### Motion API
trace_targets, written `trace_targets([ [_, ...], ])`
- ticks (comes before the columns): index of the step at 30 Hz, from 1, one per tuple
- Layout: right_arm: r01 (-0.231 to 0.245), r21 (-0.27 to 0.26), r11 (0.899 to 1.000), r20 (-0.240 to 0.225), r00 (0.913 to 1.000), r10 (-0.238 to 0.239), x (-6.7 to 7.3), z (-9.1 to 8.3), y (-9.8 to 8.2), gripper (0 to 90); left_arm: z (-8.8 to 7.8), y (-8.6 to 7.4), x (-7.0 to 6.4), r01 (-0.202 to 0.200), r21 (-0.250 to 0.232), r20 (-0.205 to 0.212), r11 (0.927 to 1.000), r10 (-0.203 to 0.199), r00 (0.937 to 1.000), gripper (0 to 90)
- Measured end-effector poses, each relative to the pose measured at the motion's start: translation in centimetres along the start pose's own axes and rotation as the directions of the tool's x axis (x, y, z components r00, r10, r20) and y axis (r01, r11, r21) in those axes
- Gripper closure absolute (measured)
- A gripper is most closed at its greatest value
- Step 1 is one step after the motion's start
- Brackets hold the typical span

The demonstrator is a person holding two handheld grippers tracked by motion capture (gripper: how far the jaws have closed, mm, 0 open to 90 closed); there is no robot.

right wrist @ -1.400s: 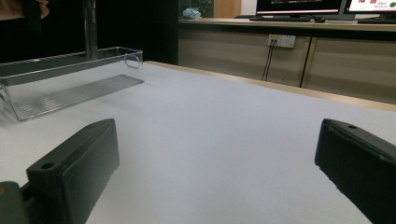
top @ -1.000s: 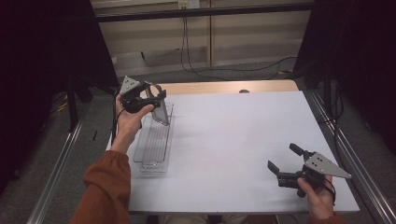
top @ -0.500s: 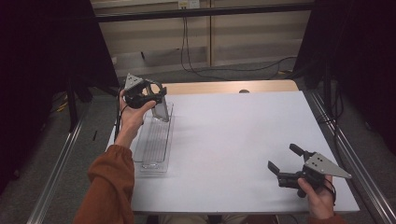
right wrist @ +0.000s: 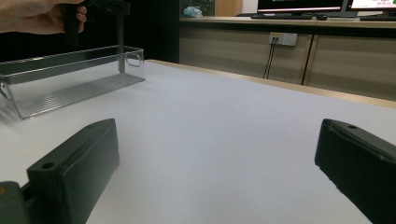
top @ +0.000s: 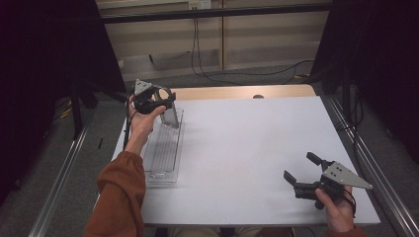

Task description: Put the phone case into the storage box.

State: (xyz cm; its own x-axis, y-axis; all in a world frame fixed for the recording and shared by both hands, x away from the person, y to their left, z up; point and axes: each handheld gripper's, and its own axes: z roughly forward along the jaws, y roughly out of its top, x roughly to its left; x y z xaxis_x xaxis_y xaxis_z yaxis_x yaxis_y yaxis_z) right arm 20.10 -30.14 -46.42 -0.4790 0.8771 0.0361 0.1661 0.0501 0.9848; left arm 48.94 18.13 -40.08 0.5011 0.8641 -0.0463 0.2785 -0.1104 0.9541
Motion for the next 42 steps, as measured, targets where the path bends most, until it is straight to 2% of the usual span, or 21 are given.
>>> trace_targets([
  [6, -0.001, 0.003, 1.0, -0.004, 1.0, 0.001, -0.1, 0.0, 0.0, 0.0, 0.6, -0.2, 0.1, 0.001, 0.009, -0.013, 1.0, -0.001, 0.9999, 11.2],
  [10, 0.001, 0.002, 1.0, 0.0, 1.0, -0.001, 0.0, 0.0, 0.0, 0.0, 0.6, -0.2, 0.1, -0.003, 0.032, -0.028, 0.9995, 0.004, 0.9996, 11.0],
  [14, 0.001, 0.001, 1.0, -0.001, 1.0, -0.001, 0.0, 0.0, 0.0, 0.0, 0.7, -0.3, 0.2, -0.003, 0.036, -0.017, 0.9994, 0.003, 0.9999, 10.8],
  [19, 0.007, 0.004, 1.0, -0.006, 1.0, -0.007, 0.0, 0.0, 0.0, 0.0, 0.9, -0.5, 0.5, 0.009, 0.055, -0.029, 0.9985, -0.007, 0.9996, 10.4],
  [21, 0.007, 0.004, 1.0, -0.006, 1.0, -0.007, 0.0, 0.0, 0.0, 0.0, 1.1, -0.7, 0.4, 0.017, 0.05, -0.02, 0.9986, -0.016, 0.9997, 10.2],
  [25, 0.006, 0.004, 1.0, -0.005, 1.0, -0.006, -0.1, 0.0, -0.1, 0.0, 1.2, -0.7, 0.4, 0.011, 0.056, -0.028, 0.9984, -0.009, 0.9996, 10.0],
  [33, 0.002, 0.006, 1.0, -0.006, 1.0, -0.002, 0.0, 0.0, -0.1, 0.0, 1.4, -0.6, 0.3, 0.006, 0.066, -0.017, 0.9978, -0.005, 0.9998, 10.0],
  [37, 0.005, 0.006, 1.0, -0.007, 1.0, -0.005, 0.0, 0.1, -0.1, 0.0, 1.7, -0.5, 0.3, 0.028, 0.056, -0.005, 0.9981, -0.028, 0.9996, 9.6],
  [42, 0.003, 0.003, 1.0, -0.006, 1.0, -0.003, -0.1, 0.1, -0.1, 0.0, 1.8, -0.4, 0.5, 0.041, 0.053, -0.02, 0.9977, -0.04, 0.999, 9.2],
])
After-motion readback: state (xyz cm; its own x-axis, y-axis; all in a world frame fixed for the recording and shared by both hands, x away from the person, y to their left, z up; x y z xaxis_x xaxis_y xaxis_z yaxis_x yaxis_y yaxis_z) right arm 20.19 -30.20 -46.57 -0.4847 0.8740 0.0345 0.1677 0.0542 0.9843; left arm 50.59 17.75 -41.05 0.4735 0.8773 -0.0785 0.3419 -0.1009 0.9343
